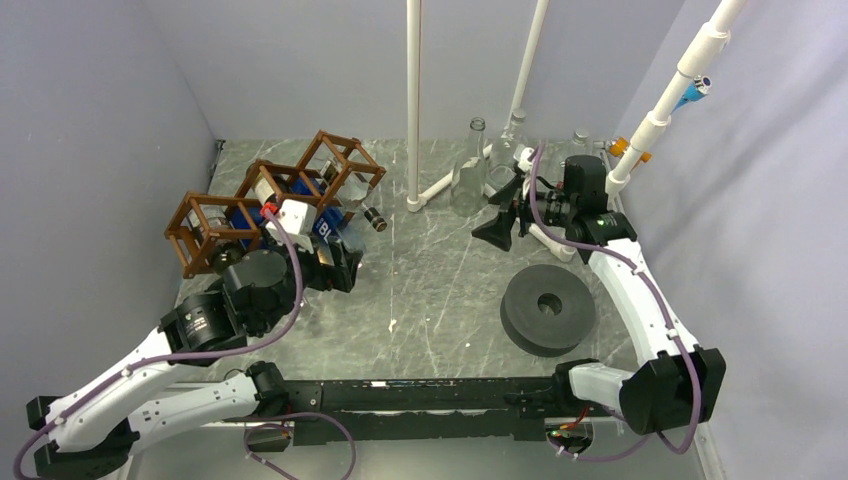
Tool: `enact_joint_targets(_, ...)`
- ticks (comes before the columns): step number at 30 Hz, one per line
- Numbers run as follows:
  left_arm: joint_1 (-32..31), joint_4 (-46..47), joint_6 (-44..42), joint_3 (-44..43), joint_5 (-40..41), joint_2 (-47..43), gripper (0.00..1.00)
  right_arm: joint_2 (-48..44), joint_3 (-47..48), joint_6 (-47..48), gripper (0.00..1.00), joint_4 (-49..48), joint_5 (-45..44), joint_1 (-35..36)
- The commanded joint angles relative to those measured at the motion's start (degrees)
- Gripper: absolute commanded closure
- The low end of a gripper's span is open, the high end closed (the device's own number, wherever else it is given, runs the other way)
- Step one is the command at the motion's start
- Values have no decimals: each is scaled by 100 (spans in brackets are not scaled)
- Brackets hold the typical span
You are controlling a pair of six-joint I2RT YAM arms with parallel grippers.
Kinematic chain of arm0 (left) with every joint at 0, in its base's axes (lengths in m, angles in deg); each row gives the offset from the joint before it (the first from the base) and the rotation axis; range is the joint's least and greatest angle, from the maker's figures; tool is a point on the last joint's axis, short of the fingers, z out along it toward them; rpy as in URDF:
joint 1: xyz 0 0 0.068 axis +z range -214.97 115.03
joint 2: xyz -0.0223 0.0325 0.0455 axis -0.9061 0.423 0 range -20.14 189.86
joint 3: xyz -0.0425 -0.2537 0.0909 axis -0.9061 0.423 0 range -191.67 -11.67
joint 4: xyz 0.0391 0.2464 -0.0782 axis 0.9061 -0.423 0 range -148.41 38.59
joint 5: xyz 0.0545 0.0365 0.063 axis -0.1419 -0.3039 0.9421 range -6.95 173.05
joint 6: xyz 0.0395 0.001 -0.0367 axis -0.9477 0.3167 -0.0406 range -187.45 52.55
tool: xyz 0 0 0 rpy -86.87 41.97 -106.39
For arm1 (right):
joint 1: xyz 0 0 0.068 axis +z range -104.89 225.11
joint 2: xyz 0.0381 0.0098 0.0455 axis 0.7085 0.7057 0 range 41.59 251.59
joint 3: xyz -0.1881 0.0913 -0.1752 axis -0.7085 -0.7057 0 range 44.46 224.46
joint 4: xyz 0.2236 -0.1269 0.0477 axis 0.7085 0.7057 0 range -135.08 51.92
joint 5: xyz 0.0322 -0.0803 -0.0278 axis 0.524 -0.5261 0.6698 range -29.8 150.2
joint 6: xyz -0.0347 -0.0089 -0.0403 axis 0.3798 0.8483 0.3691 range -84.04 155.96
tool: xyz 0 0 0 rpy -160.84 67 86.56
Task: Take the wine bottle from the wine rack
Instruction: Pick up the wine bottle from the wine rack.
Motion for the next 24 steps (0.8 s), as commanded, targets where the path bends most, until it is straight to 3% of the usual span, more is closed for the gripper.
enact_joint_targets(1, 43, 92, 101, 54, 275, 77, 0, -215, -312, 164, 0, -206, 642, -85)
enact_joint_targets(12, 529, 352, 728, 625, 402, 299, 0, -210, -1061, -113, 0, -916, 1276, -401)
enact_joint_targets(20, 1449, -587, 2575, 625, 628, 882, 1, -156, -1258, -120, 0, -1080, 1371, -555)
enact_joint_targets(24, 1632, -1235, 3385, 450, 1046, 1429, 11, -133, -1301, -100, 0, -1107, 1406, -586)
